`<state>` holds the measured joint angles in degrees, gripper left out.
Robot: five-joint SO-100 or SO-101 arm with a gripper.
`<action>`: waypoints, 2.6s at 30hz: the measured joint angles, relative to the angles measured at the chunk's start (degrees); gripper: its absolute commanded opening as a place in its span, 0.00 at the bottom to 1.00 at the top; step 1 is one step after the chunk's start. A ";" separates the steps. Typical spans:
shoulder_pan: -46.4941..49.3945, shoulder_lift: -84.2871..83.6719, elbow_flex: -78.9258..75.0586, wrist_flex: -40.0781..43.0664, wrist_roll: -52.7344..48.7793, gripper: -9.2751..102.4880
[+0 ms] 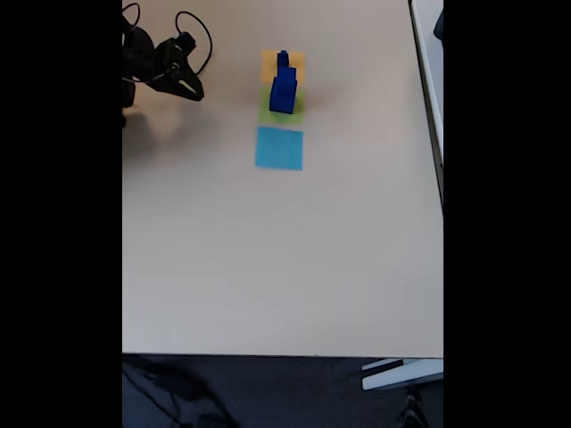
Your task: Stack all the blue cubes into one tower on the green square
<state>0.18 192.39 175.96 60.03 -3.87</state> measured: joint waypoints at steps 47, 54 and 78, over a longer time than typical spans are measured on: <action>-0.18 -79.10 -61.00 5.27 12.83 0.08; -0.26 -80.16 -63.98 6.33 19.60 0.08; -3.52 -80.68 -65.48 9.76 69.61 0.08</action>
<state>-3.34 111.71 110.48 69.79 65.74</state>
